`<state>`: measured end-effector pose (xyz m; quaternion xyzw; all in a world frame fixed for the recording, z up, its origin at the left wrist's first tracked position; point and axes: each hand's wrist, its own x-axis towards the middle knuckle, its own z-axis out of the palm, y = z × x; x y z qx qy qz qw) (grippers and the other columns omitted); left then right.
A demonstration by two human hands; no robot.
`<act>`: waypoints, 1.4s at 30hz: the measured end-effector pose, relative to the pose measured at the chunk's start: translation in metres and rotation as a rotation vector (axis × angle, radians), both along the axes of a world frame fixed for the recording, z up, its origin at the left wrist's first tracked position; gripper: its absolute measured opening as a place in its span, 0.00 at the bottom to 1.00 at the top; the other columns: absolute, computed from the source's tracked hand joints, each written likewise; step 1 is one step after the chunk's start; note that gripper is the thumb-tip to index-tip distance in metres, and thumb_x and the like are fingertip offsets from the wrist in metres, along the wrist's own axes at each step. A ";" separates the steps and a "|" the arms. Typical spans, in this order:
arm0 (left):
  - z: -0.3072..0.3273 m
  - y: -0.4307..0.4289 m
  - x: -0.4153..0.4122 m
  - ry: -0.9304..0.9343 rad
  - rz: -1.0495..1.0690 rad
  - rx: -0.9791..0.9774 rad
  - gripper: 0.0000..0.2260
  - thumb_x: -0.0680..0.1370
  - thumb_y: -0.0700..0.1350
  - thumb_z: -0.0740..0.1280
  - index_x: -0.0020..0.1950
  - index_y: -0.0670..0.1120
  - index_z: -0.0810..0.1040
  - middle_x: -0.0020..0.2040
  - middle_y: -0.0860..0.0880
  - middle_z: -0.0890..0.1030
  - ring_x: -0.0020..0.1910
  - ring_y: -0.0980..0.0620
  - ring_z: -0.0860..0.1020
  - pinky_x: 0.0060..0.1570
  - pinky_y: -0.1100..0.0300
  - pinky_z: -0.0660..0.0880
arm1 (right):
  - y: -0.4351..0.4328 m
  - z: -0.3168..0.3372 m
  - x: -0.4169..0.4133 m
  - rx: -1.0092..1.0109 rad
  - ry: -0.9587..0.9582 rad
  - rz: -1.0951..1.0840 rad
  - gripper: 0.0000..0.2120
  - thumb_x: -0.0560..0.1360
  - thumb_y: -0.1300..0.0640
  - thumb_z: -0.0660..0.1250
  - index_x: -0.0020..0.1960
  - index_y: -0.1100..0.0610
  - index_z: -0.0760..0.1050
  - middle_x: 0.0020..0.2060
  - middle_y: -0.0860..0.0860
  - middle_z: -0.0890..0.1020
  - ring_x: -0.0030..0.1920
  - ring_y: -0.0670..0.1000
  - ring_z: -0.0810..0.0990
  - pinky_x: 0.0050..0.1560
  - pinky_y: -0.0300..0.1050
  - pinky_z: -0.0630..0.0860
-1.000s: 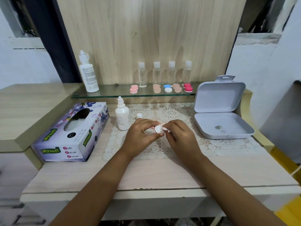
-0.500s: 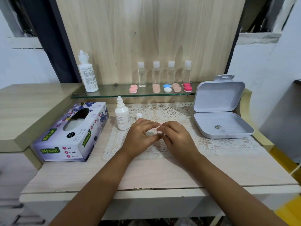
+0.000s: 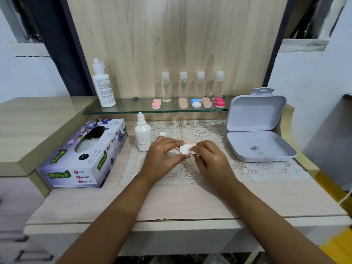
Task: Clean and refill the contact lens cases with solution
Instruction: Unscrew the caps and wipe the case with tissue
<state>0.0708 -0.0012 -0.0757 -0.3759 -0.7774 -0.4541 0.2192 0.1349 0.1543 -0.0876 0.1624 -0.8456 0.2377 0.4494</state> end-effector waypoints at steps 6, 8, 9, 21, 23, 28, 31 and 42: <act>0.000 0.000 0.001 -0.010 -0.004 0.002 0.17 0.65 0.51 0.75 0.51 0.47 0.84 0.45 0.58 0.80 0.49 0.59 0.73 0.52 0.61 0.71 | 0.005 0.001 -0.001 -0.037 0.007 -0.098 0.12 0.72 0.65 0.57 0.45 0.67 0.78 0.39 0.59 0.78 0.39 0.58 0.78 0.41 0.45 0.73; 0.001 0.000 0.001 -0.011 -0.001 0.006 0.17 0.65 0.51 0.75 0.51 0.47 0.84 0.45 0.57 0.80 0.49 0.59 0.73 0.52 0.62 0.71 | 0.009 0.002 -0.003 -0.071 0.006 -0.160 0.12 0.72 0.65 0.57 0.44 0.68 0.78 0.39 0.59 0.78 0.39 0.57 0.78 0.43 0.40 0.71; 0.001 0.000 0.001 -0.010 0.003 0.009 0.17 0.65 0.52 0.74 0.51 0.47 0.83 0.45 0.57 0.81 0.49 0.59 0.73 0.52 0.63 0.70 | 0.010 0.002 -0.003 -0.081 0.003 -0.168 0.12 0.71 0.65 0.57 0.44 0.68 0.78 0.39 0.59 0.78 0.39 0.57 0.77 0.43 0.39 0.70; 0.002 0.000 0.001 -0.023 0.015 0.041 0.16 0.65 0.52 0.74 0.50 0.48 0.83 0.45 0.55 0.82 0.48 0.61 0.73 0.51 0.70 0.68 | 0.011 0.001 0.000 -0.143 -0.039 -0.144 0.06 0.70 0.70 0.64 0.45 0.66 0.78 0.39 0.58 0.77 0.41 0.48 0.73 0.43 0.32 0.66; 0.001 0.000 0.001 -0.024 0.013 0.042 0.16 0.65 0.52 0.74 0.51 0.48 0.83 0.45 0.56 0.82 0.49 0.60 0.73 0.52 0.70 0.68 | 0.012 0.002 0.000 -0.191 -0.042 -0.189 0.05 0.70 0.68 0.65 0.44 0.65 0.79 0.39 0.57 0.78 0.39 0.47 0.73 0.42 0.32 0.66; 0.001 0.000 0.001 0.011 0.004 0.038 0.17 0.66 0.52 0.74 0.53 0.48 0.82 0.49 0.60 0.80 0.51 0.62 0.72 0.54 0.70 0.67 | 0.009 0.012 0.004 -0.526 -0.286 -0.224 0.06 0.74 0.63 0.66 0.49 0.58 0.80 0.40 0.52 0.80 0.41 0.49 0.77 0.42 0.35 0.70; 0.000 0.000 0.001 0.039 0.001 0.013 0.19 0.67 0.56 0.71 0.54 0.49 0.82 0.50 0.60 0.79 0.51 0.60 0.72 0.54 0.67 0.68 | 0.008 0.015 0.004 -0.698 -0.440 -0.116 0.08 0.77 0.61 0.63 0.52 0.53 0.80 0.36 0.44 0.78 0.34 0.41 0.76 0.35 0.28 0.70; -0.002 0.000 0.002 -0.111 -0.063 0.036 0.17 0.70 0.47 0.74 0.58 0.53 0.79 0.42 0.52 0.79 0.40 0.59 0.75 0.43 0.69 0.70 | 0.002 0.023 0.007 -0.935 -0.575 0.171 0.08 0.74 0.65 0.67 0.53 0.61 0.77 0.29 0.54 0.78 0.25 0.44 0.74 0.29 0.32 0.72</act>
